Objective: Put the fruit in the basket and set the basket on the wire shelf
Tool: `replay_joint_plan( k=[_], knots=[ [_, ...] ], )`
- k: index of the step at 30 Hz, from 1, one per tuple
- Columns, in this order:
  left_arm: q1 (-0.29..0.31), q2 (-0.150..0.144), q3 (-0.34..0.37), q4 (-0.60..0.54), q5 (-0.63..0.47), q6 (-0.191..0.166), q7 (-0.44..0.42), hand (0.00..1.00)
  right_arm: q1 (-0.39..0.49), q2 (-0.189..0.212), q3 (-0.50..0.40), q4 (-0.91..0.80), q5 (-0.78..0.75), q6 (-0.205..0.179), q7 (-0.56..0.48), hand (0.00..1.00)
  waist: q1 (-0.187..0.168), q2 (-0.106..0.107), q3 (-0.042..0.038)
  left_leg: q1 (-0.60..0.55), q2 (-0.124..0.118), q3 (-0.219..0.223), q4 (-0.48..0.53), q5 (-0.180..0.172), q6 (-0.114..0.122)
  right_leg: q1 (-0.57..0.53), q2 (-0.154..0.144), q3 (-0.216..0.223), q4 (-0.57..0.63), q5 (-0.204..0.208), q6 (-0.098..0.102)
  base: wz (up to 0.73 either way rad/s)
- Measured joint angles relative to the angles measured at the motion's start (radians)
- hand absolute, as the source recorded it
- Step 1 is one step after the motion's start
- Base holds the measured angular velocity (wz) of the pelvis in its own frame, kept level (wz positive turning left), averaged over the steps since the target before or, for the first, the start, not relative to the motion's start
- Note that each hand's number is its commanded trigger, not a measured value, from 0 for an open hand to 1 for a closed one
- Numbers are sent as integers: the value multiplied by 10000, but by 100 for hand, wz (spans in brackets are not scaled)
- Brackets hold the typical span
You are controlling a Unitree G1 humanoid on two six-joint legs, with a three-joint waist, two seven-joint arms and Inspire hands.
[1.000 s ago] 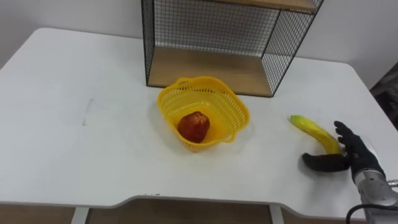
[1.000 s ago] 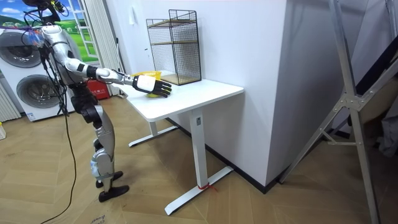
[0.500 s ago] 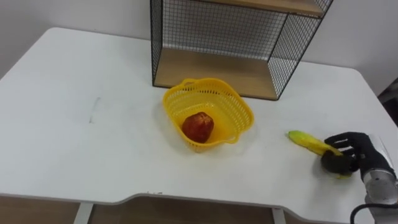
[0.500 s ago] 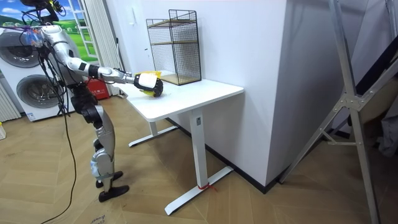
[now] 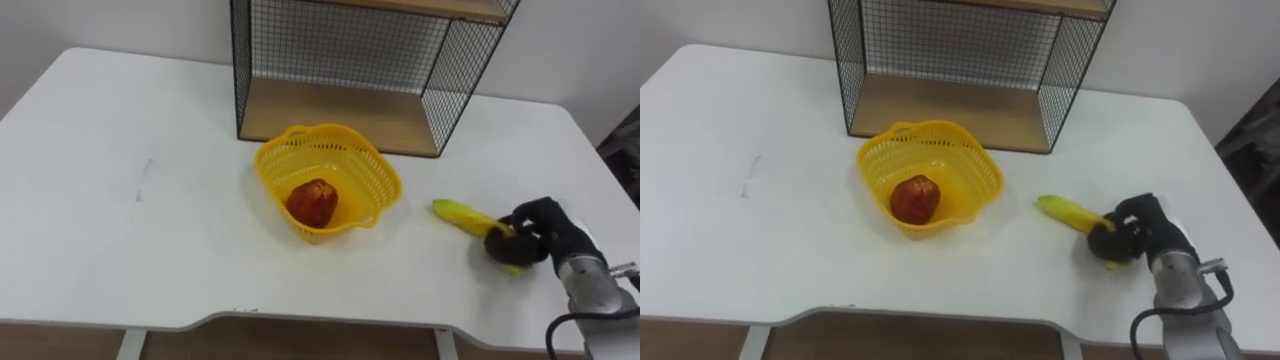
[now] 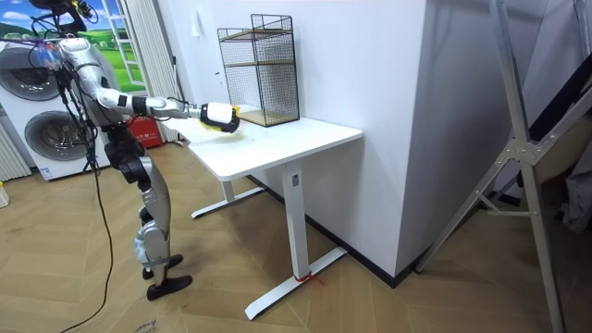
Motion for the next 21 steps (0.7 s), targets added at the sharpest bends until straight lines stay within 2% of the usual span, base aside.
replay_joint_plan(
  k=[2, 3, 7, 13, 21],
  knots=[
    [-38, -67, 2, -6, 38, -106, -1, 0, 1, 38, 151, -737, 28, -30, 1, 100, 100, 97, 41, -9, -1, 43, -6, 1, 2, -14, 5, 15, -2, 0, 0, -5],
    [5, -107, 14, -4, 59, -168, -2, 0, 29, 90, 158, -1283, 57, -40, 3, 100, 107, 161, 35, -17, -2, 45, -28, 1, 2, -32, 4, 5, -2, 0, 1, 0],
    [132, -153, 48, 5, 61, -189, -32, 0, 164, 101, 145, -3340, 195, -177, -68, 100, 157, 292, -59, -61, 13, 39, -157, 5, -4, -82, -9, -10, -14, 0, 1, 0],
    [118, -251, 36, 4, 53, -202, -68, 0, 160, 103, 148, -4724, 340, -457, -347, 100, 166, 243, -56, -13, 21, 39, -162, 19, -18, -28, -4, 3, -13, 0, 1, 0],
    [49, -251, 13, -167, 60, -386, -58, 0, 153, 146, 240, -5464, 350, -477, -323, 100, 237, 158, -64, -113, 16, 67, -181, 17, -18, -138, 42, 3, -9, 0, 1, -2]
  ],
)
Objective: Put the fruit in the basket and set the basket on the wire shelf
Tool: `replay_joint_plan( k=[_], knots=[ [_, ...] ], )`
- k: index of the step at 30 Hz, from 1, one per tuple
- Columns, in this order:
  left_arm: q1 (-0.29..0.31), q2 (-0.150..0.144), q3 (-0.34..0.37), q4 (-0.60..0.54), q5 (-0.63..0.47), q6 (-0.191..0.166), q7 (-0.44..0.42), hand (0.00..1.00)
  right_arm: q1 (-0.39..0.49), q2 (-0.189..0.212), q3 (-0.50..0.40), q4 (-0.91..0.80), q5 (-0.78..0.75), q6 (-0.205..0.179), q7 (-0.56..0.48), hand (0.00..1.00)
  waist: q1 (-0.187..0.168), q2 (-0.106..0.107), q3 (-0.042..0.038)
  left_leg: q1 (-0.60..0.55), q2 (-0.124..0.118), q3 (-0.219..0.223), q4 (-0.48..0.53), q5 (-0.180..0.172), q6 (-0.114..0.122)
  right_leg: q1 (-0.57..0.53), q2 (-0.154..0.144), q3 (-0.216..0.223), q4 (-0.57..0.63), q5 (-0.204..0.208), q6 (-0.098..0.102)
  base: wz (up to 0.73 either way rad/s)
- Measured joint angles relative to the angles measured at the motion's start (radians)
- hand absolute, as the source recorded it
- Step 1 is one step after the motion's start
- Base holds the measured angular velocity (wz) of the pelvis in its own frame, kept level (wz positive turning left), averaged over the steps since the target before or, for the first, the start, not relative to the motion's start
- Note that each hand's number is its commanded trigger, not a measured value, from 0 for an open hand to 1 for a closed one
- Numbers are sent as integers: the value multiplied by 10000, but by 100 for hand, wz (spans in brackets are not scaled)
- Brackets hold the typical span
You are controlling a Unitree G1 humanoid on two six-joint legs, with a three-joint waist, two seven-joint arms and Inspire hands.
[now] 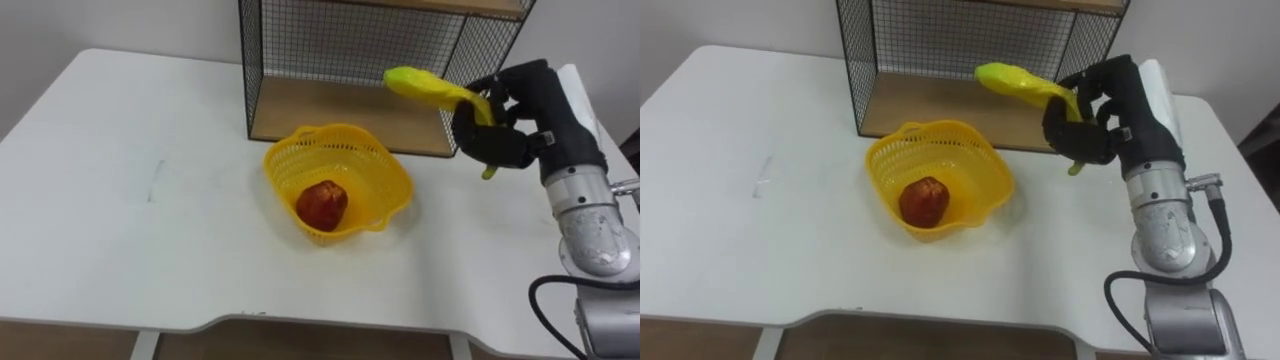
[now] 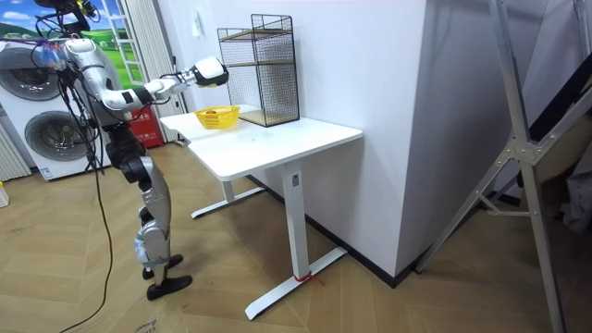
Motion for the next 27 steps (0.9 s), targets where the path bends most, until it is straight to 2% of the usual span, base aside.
replay_joint_plan(
  k=[5, 8, 12, 14, 15, 16, 27],
  knots=[
    [-102, -6, -5, -42, 172, 2, 57, 0, -2, -3, 520, -326, -488, 5, 154, 100, 187, -34, 19, -102, 1, -5, 11, 1, 0, -69, 6, -35, -1, 0, 0, 0],
    [-233, -5, -22, -28, 162, 19, 133, 0, -40, 10, 860, -328, -524, 48, 391, 100, 409, -117, 66, -124, -2, -17, -1, 1, 0, -77, 7, -36, -5, 0, 0, 0],
    [-249, 9, -450, -22, 163, 61, 166, 0, -333, 220, 1561, -328, -782, 136, 808, 100, 473, -156, 144, -138, -7, -38, 5, 2, 0, -83, 4, -13, -12, 0, 0, 1],
    [-287, 9, -468, 26, 163, 61, 157, 0, -457, 344, 1741, -327, -770, 135, 928, 100, 481, -183, 140, -162, -12, -105, 2, 2, 1, -89, 6, -34, -13, 0, 0, 9],
    [-320, 10, -472, 86, 161, 60, 155, 0, -514, 358, 1859, -327, -750, 134, 998, 92, 486, -196, 130, -165, -14, -128, 8, 2, 1, -91, 6, -38, -13, 0, 0, 7],
    [-348, 10, -487, 121, 160, 60, 142, 0, -558, 384, 1894, -327, -747, 132, 1118, 0, 502, -204, 125, -185, -14, -135, 11, 2, 1, -111, 7, -37, -13, 0, 0, 4],
    [-662, 21, -877, 118, 152, 47, 161, 0, -581, 635, 2365, -123, -758, 134, 1349, 0, 451, -145, 162, -239, -29, -152, 12, 9, 11, -106, -51, -3, -159, 0, 0, 0]
  ],
)
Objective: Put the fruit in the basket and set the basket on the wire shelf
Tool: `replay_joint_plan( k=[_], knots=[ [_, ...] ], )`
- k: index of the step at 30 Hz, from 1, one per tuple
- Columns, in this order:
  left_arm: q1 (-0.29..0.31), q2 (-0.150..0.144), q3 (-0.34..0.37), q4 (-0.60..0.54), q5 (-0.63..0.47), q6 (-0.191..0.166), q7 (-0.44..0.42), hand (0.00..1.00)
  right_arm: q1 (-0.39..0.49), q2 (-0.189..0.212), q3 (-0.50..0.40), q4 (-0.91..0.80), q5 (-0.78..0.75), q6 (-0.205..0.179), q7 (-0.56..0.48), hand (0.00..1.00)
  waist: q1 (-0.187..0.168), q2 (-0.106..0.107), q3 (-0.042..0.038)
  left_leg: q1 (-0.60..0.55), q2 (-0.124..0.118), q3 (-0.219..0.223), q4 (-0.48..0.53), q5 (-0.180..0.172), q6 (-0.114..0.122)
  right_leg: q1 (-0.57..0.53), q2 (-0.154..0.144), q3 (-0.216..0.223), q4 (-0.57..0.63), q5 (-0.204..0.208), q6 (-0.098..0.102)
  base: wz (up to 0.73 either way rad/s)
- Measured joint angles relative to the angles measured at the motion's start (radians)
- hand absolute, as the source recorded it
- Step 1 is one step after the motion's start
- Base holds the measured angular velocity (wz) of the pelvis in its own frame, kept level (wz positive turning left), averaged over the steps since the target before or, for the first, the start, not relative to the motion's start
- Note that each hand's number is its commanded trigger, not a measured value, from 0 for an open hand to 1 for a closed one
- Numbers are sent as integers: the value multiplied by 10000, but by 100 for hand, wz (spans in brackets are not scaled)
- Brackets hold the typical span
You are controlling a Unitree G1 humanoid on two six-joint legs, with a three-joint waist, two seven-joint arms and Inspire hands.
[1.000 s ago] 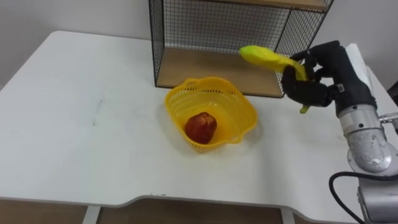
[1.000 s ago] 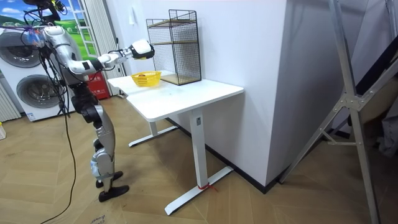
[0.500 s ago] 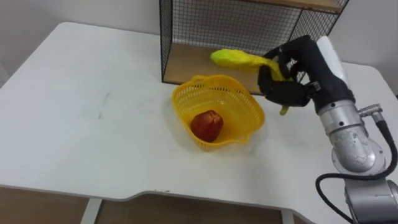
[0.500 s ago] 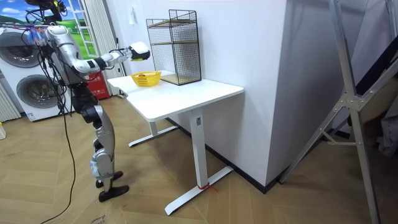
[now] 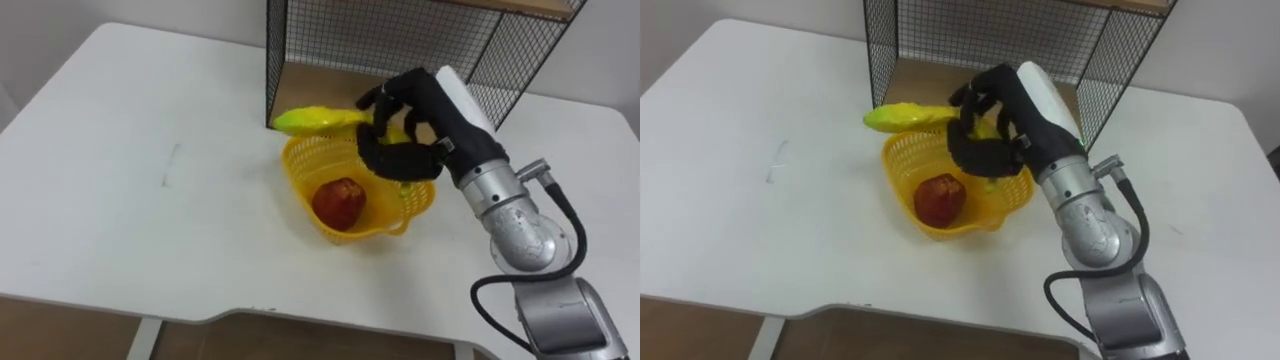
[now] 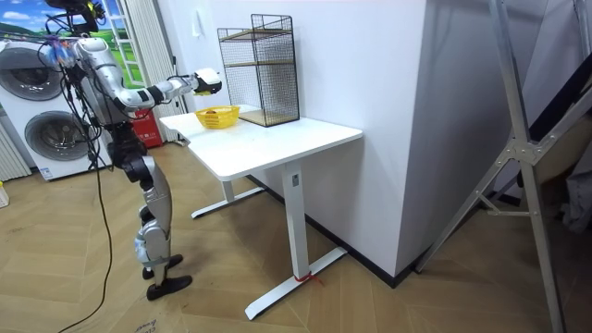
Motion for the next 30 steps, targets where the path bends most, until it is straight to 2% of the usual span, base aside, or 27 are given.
replay_joint_plan(
  k=[9, 11, 13, 17, 30],
  knots=[
    [36, -2, -20, 1, 8, -16, 20, 0, 204, 53, 274, 298, -14, 8, 113, 0, -20, 100, -22, -28, -1, 0, 11, 1, -2, -3, 11, -33, -4, 0, 0, 0],
    [35, -2, -20, 1, 9, -16, 10, 0, 204, 53, 279, 298, -62, 7, 189, 0, -13, 133, -45, -29, -2, 0, 16, 1, -2, -3, 14, -31, 0, 1, 0, 0],
    [41, -2, -12, -2, 11, -16, -25, 0, 208, 53, 282, 298, -145, 6, 221, 0, -11, 196, -102, -27, -6, 0, 23, 1, -2, -2, 10, -27, 1, 1, 1, 0],
    [22, -2, -3, -21, 13, -19, -25, 0, 210, 53, 281, 298, -300, 6, 221, 0, -25, 223, -134, -24, -5, 0, 57, 1, -2, 13, 6, -17, 2, 1, 1, 0],
    [137, -2, 10, -19, 12, -33, 64, 0, 373, 54, 276, 296, -374, 6, 226, 0, -18, 143, -116, -6, -1, 15, -1, -1, -4, 11, 53, -62, 10, 1, 1, 0]
  ],
)
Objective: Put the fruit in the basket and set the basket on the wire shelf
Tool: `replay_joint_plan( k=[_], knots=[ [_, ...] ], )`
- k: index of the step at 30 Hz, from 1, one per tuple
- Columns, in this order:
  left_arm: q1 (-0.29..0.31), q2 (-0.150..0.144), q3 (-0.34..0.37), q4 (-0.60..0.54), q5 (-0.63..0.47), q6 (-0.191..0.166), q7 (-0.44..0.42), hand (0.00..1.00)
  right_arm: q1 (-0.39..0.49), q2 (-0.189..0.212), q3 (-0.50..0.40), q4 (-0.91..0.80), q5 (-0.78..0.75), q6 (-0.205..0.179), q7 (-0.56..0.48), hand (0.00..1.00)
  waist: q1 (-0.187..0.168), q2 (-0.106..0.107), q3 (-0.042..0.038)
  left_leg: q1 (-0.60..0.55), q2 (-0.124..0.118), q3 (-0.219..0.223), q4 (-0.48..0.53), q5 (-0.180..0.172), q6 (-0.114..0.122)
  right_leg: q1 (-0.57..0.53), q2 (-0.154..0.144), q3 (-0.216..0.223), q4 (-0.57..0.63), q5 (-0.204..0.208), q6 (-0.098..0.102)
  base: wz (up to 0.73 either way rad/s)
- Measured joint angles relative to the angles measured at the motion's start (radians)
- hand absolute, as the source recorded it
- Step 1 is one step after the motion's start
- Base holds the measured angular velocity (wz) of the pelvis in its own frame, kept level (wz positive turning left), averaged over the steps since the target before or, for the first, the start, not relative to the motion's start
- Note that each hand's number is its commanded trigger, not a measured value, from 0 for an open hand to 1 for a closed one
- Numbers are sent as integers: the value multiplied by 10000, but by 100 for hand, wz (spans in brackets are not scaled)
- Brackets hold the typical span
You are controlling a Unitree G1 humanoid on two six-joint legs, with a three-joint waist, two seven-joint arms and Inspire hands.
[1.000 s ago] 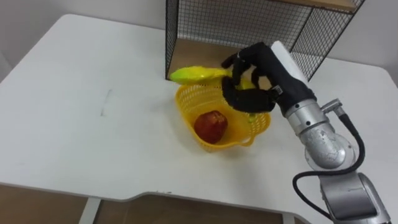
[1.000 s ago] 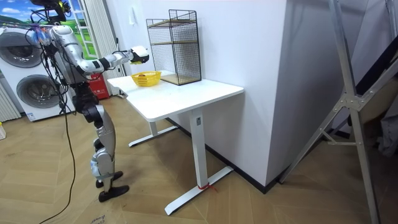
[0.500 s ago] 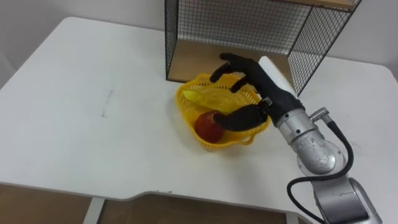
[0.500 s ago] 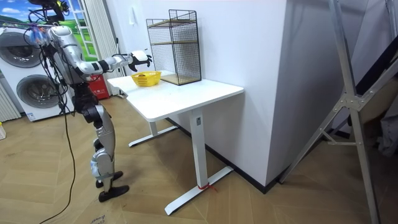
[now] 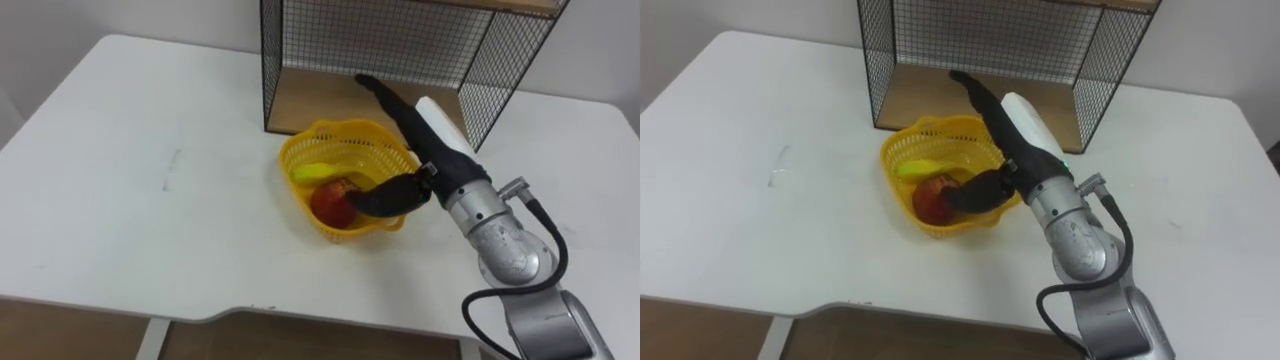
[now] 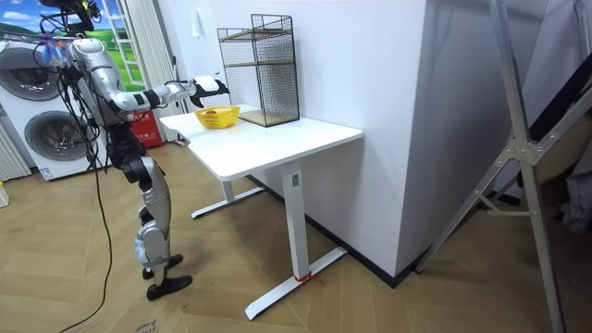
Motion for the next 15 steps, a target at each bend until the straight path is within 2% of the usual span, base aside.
replay_joint_plan(
  k=[5, 11, 15],
  knots=[
    [93, -3, 39, 64, -91, -3, 112, 0, 10, 1, -120, 0, 545, -6, -61, 0, -27, -17, -9, 16, -4, -10, 21, 1, 2, 24, -14, 47, -12, 0, 0, 0],
    [194, -43, 118, 352, -524, -55, 556, 0, 10, -6, -651, -100, 2716, -28, -419, 0, -25, 139, 83, 3, 4, -3, 21, 1, 2, -2, -44, 66, -12, 0, 1, -1],
    [423, -181, 532, 618, -837, -207, 667, 0, 18, -4, -1256, -102, 4114, -136, -805, 0, -119, 249, 49, -4, 12, 3, -2, 0, -1, -4, -51, -21, -24, 0, 1, 0]
  ],
)
